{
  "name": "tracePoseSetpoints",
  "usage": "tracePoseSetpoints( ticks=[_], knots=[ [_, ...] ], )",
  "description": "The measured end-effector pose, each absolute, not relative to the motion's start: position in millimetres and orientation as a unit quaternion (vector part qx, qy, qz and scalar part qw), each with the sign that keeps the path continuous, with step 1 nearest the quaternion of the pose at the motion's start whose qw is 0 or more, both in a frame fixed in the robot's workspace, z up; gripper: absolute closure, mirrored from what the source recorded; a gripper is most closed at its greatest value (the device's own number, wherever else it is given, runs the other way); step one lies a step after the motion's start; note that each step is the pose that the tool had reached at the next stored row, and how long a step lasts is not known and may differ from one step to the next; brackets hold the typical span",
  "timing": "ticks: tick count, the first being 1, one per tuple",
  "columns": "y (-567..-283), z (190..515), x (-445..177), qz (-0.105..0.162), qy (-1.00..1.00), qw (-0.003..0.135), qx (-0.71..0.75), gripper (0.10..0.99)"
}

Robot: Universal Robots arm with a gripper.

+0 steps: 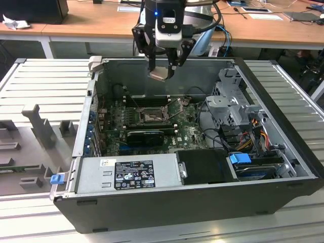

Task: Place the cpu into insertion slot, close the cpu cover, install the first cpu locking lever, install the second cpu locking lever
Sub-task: 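Place the cpu into insertion slot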

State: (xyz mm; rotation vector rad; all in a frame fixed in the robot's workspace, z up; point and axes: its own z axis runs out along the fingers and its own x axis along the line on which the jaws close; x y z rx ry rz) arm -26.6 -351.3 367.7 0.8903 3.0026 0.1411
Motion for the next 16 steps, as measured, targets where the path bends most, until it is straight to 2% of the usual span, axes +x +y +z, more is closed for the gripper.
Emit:
tracePoseSetpoints(
  ticks=[16],
  knots=[
    [-351.3, 366.2, -27.5, 0.044, 0.917, 0.009, 0.395, 0.557]
  ],
)
